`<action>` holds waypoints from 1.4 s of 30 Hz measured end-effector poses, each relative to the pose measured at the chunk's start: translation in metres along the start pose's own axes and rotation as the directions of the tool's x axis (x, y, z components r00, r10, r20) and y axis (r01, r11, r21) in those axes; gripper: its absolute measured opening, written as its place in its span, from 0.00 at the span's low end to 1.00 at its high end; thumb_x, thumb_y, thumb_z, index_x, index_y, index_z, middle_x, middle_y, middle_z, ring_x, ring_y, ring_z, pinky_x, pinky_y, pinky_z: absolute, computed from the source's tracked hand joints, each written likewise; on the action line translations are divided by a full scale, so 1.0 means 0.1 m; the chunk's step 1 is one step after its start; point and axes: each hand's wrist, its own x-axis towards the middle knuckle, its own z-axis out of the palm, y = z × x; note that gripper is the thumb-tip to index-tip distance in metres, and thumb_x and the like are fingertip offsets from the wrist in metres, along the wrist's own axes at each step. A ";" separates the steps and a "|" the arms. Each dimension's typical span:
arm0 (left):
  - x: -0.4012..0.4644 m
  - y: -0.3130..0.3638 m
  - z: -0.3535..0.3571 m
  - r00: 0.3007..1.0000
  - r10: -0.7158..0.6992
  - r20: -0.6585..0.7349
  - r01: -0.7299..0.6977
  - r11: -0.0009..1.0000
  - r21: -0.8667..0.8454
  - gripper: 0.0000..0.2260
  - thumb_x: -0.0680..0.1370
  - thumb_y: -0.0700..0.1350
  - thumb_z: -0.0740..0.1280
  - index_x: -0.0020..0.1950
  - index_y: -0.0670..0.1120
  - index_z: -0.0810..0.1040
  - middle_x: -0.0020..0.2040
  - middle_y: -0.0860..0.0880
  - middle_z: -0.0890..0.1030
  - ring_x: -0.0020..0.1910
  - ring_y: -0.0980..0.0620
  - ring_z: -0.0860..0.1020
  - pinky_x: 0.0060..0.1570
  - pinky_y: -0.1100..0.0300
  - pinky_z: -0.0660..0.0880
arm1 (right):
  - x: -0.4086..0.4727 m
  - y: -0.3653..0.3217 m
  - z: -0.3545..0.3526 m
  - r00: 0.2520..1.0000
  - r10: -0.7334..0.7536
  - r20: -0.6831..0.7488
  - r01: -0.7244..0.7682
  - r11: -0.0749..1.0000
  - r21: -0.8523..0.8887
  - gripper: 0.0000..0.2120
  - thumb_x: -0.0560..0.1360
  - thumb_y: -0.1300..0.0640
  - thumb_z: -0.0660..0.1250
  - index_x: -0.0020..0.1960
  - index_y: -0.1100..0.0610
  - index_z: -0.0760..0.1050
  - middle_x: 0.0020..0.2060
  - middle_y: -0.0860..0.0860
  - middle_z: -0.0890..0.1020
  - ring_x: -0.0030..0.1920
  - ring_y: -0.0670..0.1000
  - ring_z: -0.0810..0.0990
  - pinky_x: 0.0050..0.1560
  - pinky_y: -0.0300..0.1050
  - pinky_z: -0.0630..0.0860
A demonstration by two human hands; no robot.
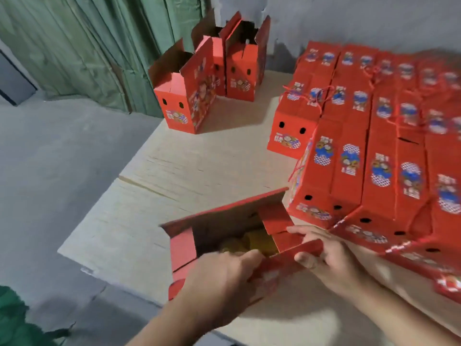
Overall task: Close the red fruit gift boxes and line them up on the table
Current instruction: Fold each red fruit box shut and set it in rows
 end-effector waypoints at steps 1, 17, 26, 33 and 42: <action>0.03 0.17 0.07 0.998 0.054 0.015 -0.053 0.998 -0.024 0.19 0.80 0.66 0.55 0.55 0.55 0.76 0.44 0.53 0.84 0.40 0.47 0.81 0.31 0.56 0.75 | -0.28 0.09 -0.08 0.999 0.035 -0.040 -0.034 0.999 0.025 0.23 0.74 0.27 0.64 0.38 0.46 0.74 0.64 0.39 0.81 0.64 0.44 0.79 0.62 0.41 0.73; 0.53 2.05 0.77 0.761 0.647 0.052 -0.635 0.759 -0.145 0.11 0.79 0.42 0.66 0.60 0.52 0.77 0.39 0.52 0.81 0.35 0.44 0.76 0.30 0.57 0.66 | -2.53 0.68 -1.05 0.823 0.155 -0.547 -0.141 0.988 0.068 0.17 0.82 0.39 0.57 0.50 0.50 0.77 0.70 0.52 0.77 0.48 0.59 0.83 0.50 0.50 0.78; 0.40 1.51 0.63 0.968 0.018 -0.249 -0.136 0.875 -0.464 0.13 0.85 0.60 0.59 0.59 0.57 0.79 0.55 0.60 0.82 0.57 0.58 0.79 0.55 0.60 0.73 | -2.49 0.92 -1.10 0.810 0.185 -0.557 -0.218 0.976 0.006 0.29 0.82 0.35 0.52 0.68 0.53 0.78 0.67 0.47 0.78 0.70 0.55 0.73 0.69 0.56 0.68; -0.04 1.03 1.06 0.912 -0.139 0.387 0.399 0.521 -0.754 0.34 0.79 0.74 0.43 0.75 0.61 0.72 0.75 0.54 0.71 0.75 0.53 0.69 0.73 0.44 0.68 | -2.30 0.82 -0.94 0.765 0.186 -0.617 -0.261 0.965 -0.032 0.24 0.80 0.39 0.56 0.61 0.52 0.82 0.58 0.45 0.82 0.60 0.52 0.79 0.59 0.49 0.72; 0.06 0.77 1.08 0.851 0.059 0.522 0.479 0.322 -0.816 0.47 0.71 0.82 0.52 0.82 0.54 0.55 0.79 0.55 0.67 0.78 0.54 0.66 0.77 0.48 0.60 | -2.04 0.75 -0.74 0.702 0.358 -0.616 -0.299 0.933 0.200 0.25 0.77 0.37 0.57 0.59 0.56 0.75 0.50 0.53 0.78 0.51 0.54 0.78 0.53 0.47 0.70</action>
